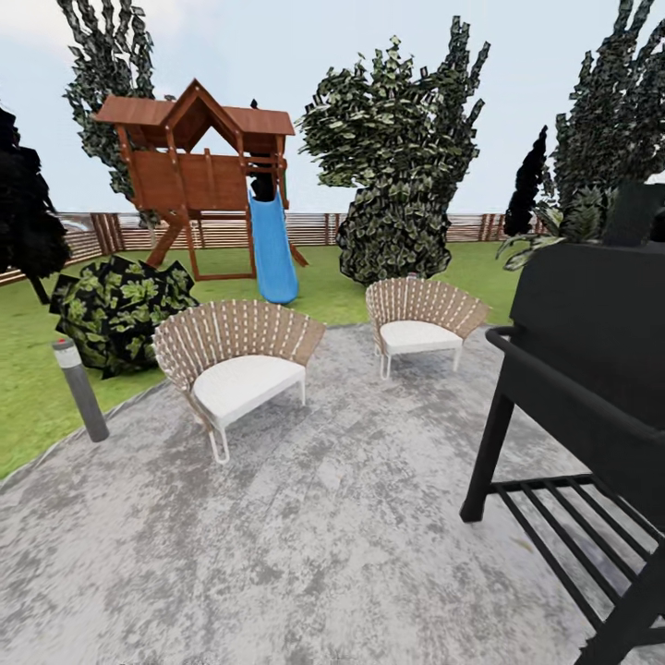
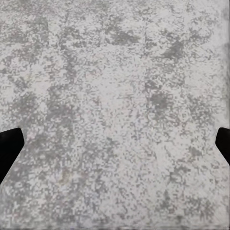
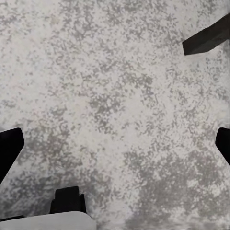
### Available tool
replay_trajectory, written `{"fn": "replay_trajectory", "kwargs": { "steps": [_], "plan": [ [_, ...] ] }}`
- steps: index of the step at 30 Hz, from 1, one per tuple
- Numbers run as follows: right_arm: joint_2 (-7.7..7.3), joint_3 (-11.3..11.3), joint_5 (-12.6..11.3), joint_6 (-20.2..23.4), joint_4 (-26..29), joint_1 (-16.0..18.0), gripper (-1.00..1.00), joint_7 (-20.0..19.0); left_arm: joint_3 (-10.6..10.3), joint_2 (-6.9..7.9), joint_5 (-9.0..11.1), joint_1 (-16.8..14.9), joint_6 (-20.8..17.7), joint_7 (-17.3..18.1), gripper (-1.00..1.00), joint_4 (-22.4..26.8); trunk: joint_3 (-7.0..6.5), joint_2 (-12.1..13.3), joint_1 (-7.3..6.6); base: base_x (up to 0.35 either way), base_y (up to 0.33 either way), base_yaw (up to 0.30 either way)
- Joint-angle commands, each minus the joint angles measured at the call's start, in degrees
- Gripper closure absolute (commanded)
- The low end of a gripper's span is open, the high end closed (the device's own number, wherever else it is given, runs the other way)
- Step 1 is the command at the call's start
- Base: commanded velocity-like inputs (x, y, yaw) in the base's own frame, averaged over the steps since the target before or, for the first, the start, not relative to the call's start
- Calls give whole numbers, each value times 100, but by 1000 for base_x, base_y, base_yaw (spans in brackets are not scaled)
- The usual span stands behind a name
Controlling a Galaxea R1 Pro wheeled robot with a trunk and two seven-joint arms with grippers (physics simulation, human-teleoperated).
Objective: In the garden, pick up the pesticide atomizer on the floor and spray pesticide onto both trees until each tree trunk is fully covered.
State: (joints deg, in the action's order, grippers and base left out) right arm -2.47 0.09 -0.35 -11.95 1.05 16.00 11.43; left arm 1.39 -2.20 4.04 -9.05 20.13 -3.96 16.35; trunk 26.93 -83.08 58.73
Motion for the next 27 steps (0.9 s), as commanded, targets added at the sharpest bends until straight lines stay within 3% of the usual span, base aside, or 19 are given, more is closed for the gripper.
{"fn": "replay_trajectory", "kwargs": {
  "steps": [1,27],
  "plan": [
    [2,0,0,0,0,0,-100,0,-1,0,0,0,0,0,-100,0,0,0,0,-336,174,-300],
    [10,0,10,-163,-186,0,-100,0,2,0,9,0,8,-34,-100,-205,0,0,0,-317,196,-300]
  ]
}}
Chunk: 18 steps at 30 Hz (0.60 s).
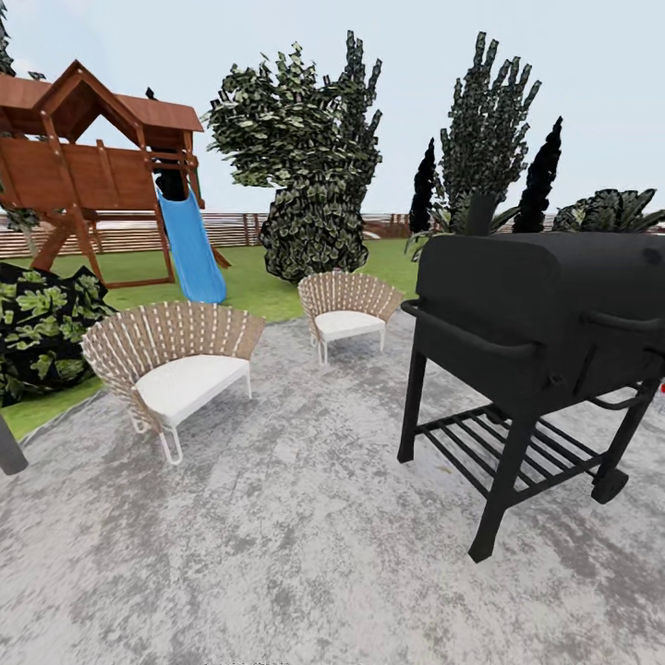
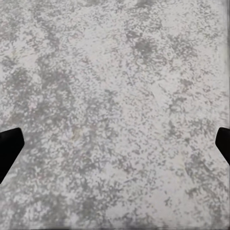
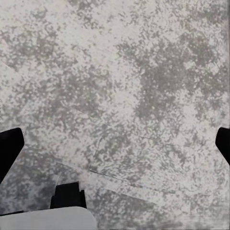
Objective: In the garden, pick up the pesticide atomizer on the floor and spray pesticide onto both trees until each tree trunk is fully covered.
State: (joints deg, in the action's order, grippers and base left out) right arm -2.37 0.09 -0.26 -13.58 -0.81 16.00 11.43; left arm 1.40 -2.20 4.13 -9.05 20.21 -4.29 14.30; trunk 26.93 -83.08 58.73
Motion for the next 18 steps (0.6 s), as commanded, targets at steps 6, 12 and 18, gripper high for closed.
{"fn": "replay_trajectory", "kwargs": {
  "steps": [6,12,18],
  "plan": [
    [0,0,-1,-19,-59,0,-100,0,0,7,0,0,0,-1,-100,-6,0,0,0,-242,265,-300],
    [0,0,-1,-21,-69,0,-100,0,0,8,0,0,0,-2,-100,-6,0,0,0,-192,298,-300],
    [0,0,0,-22,-70,0,-100,0,2,9,0,0,0,2,-100,-6,0,0,0,-135,320,-300]
  ]
}}
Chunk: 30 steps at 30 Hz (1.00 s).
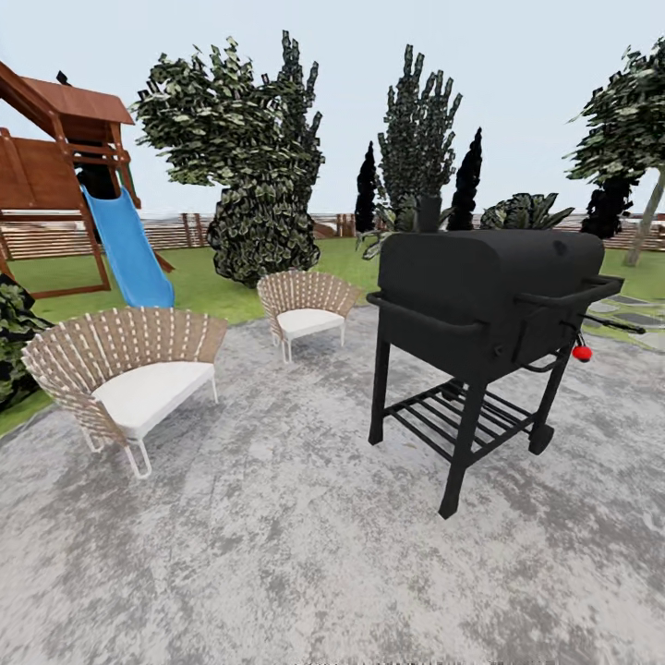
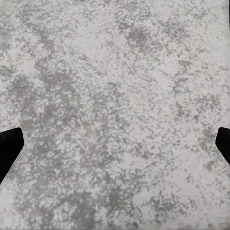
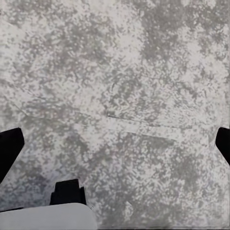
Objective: In the garden, pick up the pesticide atomizer on the floor and spray pesticide onto both trees until each tree trunk is fully covered.
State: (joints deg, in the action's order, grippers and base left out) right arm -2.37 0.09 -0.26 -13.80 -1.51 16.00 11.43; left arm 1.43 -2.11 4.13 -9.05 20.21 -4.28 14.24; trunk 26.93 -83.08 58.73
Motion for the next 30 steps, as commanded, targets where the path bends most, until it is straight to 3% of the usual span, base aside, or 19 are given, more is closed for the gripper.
{"fn": "replay_trajectory", "kwargs": {
  "steps": [1,6,10,30],
  "plan": [
    [1,0,0,0,-1,0,-100,0,3,0,0,0,0,3,-100,0,0,0,0,-51,335,-300],
    [0,0,-1,0,-3,0,-100,0,-1,0,0,0,0,5,-100,-6,0,0,0,-16,257,-300],
    [0,0,-1,0,-4,0,-100,0,-2,0,-5,0,0,7,-100,-8,0,0,0,-3,-68,-300],
    [3,0,-1,0,-7,0,-100,0,-11,0,-9,0,0,14,-100,-18,0,0,0,0,-319,-300]
  ]
}}
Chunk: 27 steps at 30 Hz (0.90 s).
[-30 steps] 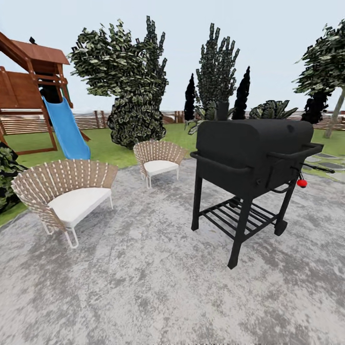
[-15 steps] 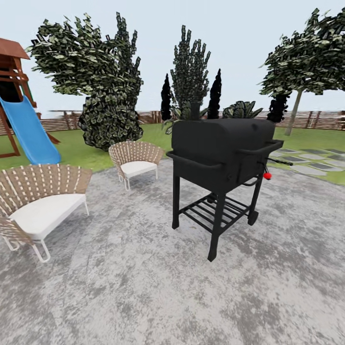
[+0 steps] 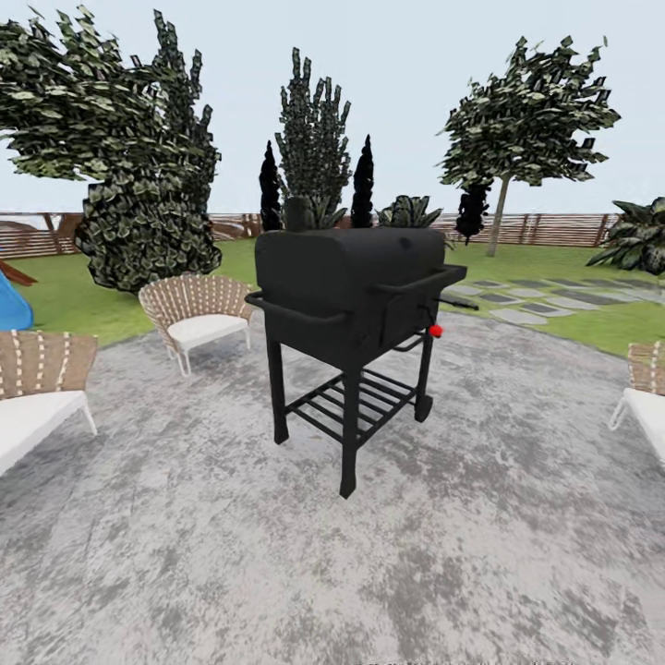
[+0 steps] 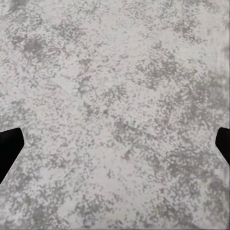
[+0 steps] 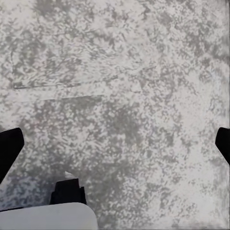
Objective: In the garden, pick up the pesticide atomizer on the floor and spray pesticide onto both trees until each tree trunk is fully covered.
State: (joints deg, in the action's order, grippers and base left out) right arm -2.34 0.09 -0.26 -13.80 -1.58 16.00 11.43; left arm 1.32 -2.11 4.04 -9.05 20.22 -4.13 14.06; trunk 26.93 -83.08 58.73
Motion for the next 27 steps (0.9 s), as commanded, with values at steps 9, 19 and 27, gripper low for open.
{"fn": "replay_trajectory", "kwargs": {
  "steps": [9,19,27],
  "plan": [
    [66,0,0,0,0,0,-100,0,0,0,0,0,0,0,-100,0,0,0,0,0,-349,-295],
    [65,5,33,-1,8,0,-100,0,0,0,0,0,0,-8,-100,0,0,0,0,0,-349,-82],
    [63,8,39,-6,21,0,-100,2,0,3,0,0,0,-9,-100,0,0,0,0,46,-320,-2]
  ]
}}
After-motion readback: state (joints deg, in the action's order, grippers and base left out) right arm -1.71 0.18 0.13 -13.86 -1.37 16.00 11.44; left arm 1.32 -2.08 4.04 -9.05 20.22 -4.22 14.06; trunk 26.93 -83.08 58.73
